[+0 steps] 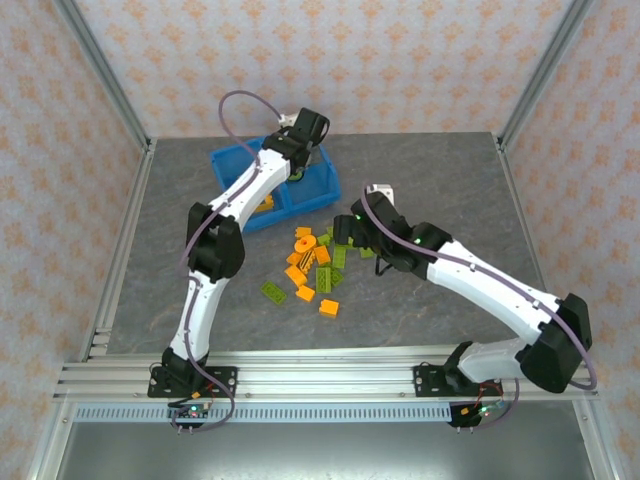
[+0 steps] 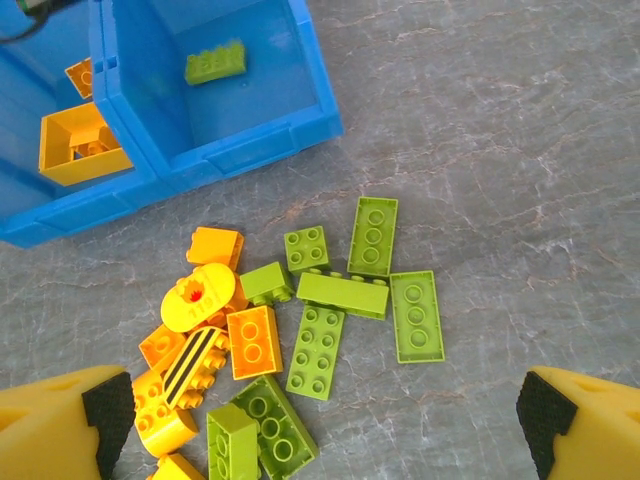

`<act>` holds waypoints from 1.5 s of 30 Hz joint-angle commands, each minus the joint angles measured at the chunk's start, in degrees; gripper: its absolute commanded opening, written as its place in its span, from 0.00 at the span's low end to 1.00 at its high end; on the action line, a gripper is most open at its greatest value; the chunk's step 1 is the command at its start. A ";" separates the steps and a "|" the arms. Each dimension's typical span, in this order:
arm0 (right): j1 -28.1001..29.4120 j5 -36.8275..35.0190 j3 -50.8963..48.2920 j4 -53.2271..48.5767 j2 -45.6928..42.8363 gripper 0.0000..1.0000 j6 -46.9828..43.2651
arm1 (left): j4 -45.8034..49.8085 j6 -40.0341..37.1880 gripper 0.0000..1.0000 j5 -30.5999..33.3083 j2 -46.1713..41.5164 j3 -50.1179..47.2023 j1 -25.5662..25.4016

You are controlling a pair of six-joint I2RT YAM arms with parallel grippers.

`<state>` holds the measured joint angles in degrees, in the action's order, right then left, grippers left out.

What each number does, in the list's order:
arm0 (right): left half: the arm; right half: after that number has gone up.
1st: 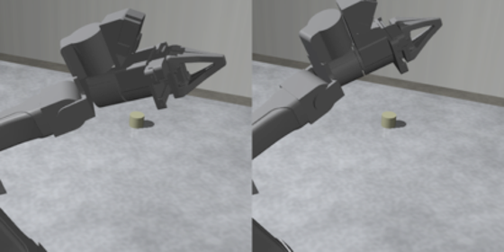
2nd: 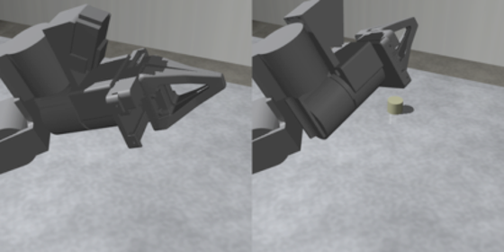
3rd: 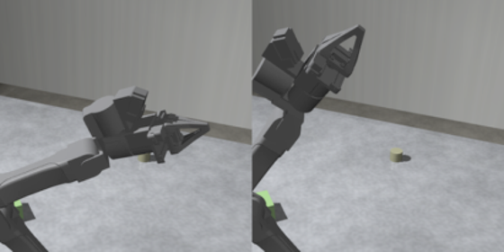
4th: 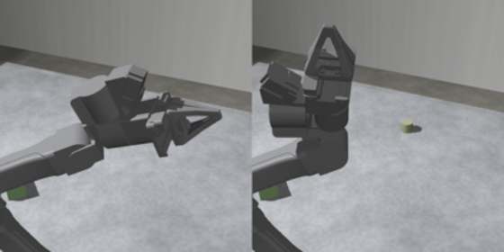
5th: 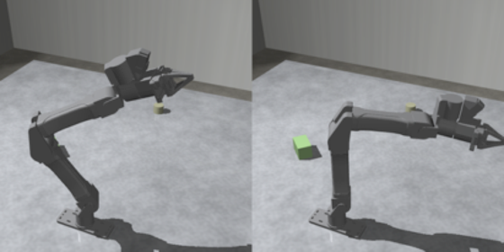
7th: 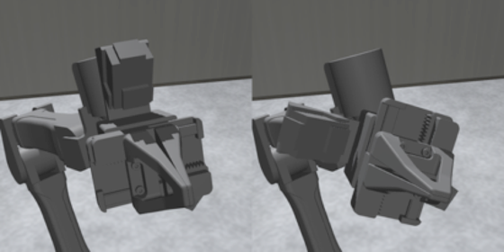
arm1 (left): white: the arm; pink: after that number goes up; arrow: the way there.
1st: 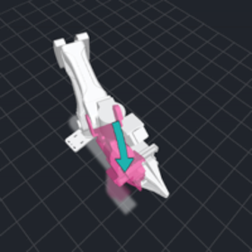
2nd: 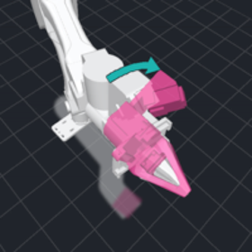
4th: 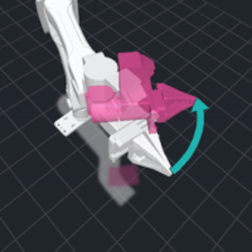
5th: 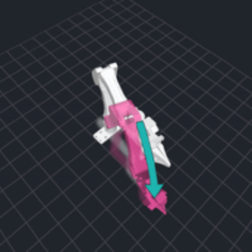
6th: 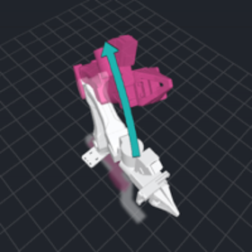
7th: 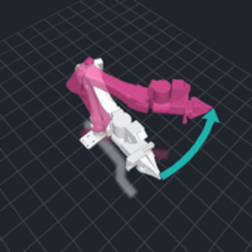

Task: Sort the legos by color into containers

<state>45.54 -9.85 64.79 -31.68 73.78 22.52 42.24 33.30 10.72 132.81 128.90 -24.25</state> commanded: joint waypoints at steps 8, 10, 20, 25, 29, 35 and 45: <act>-0.91 -1.78 -2.03 0.82 2.14 0.99 0.28 | -7.39 -0.97 0.30 -8.29 -24.49 -19.16 -0.10; -1.87 -0.61 -1.73 1.27 4.41 0.99 -0.44 | -9.46 -2.27 0.38 -10.98 -30.86 -25.33 -0.18; -7.75 3.35 -0.81 3.44 18.73 0.92 -5.26 | -0.15 -16.46 0.66 -18.94 -54.14 -44.09 -0.18; -9.96 4.24 -0.40 4.78 24.55 0.87 -6.55 | 5.60 -22.74 0.83 -17.85 -61.17 -47.92 -0.11; -10.79 4.69 -0.15 5.14 27.96 0.77 -6.86 | 6.28 -26.14 0.95 -15.33 -62.85 -49.58 -0.09; -10.82 6.06 -0.89 6.32 30.34 0.62 -6.20 | 1.53 -27.80 0.98 -15.53 -62.77 -51.59 -0.01; -10.95 5.93 -2.09 6.72 30.80 0.38 -4.55 | -0.81 -28.48 0.99 -14.53 -62.90 -55.69 0.89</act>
<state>34.83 -2.96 63.57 -25.32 104.44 17.15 43.03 5.96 -5.30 70.28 73.67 -23.88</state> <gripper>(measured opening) 0.400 0.988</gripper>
